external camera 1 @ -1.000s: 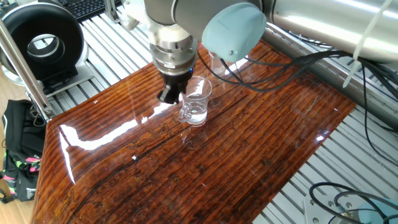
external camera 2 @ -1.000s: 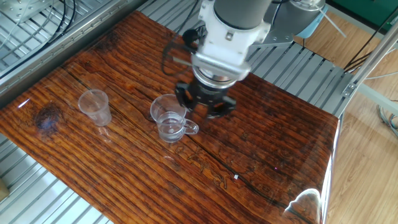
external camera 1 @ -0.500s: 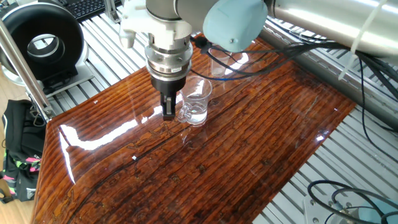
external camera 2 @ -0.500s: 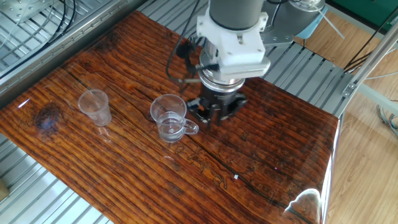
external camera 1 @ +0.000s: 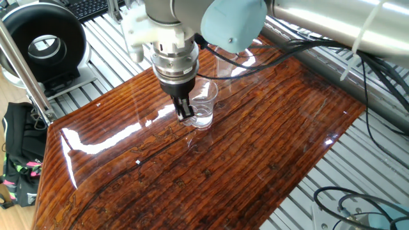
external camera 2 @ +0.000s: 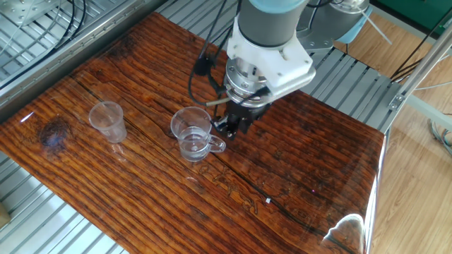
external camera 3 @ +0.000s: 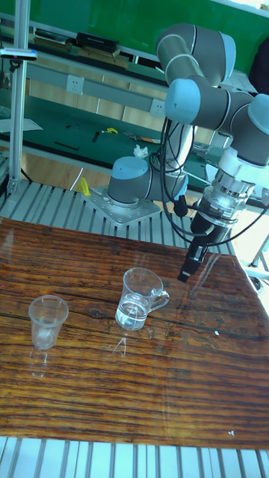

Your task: Pour the water from one cup into another empty cup

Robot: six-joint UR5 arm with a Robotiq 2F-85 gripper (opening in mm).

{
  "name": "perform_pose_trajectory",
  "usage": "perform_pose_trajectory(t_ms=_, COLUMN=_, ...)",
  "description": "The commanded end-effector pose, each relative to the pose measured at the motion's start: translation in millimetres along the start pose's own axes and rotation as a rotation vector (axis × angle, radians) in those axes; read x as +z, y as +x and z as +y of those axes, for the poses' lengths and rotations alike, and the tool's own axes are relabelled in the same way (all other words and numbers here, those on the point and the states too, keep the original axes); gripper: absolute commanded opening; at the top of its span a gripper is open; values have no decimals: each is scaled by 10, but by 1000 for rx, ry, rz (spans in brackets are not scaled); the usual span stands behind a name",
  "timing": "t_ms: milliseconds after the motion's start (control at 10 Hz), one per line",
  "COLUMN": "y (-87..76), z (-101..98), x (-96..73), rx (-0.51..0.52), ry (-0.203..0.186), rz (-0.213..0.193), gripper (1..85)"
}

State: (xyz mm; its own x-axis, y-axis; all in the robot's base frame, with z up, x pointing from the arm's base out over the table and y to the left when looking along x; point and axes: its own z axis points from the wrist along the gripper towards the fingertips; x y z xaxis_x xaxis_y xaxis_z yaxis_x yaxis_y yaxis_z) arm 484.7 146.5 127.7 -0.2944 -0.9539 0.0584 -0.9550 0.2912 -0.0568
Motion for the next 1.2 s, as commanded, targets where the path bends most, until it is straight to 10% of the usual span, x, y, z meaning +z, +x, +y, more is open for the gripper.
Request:
perform_pose_trajectory(t_ms=0, y=-62, z=-19, x=8, rx=-83, ry=12, rz=-21, gripper=350)
perform_pose_trajectory(t_ms=500, y=-226, z=-211, x=275, rx=-191, ry=59, rz=-26, gripper=357)
perform_pose_trajectory(t_ms=1100, y=-36, z=-30, x=300, rx=-236, ry=-12, rz=44, gripper=320)
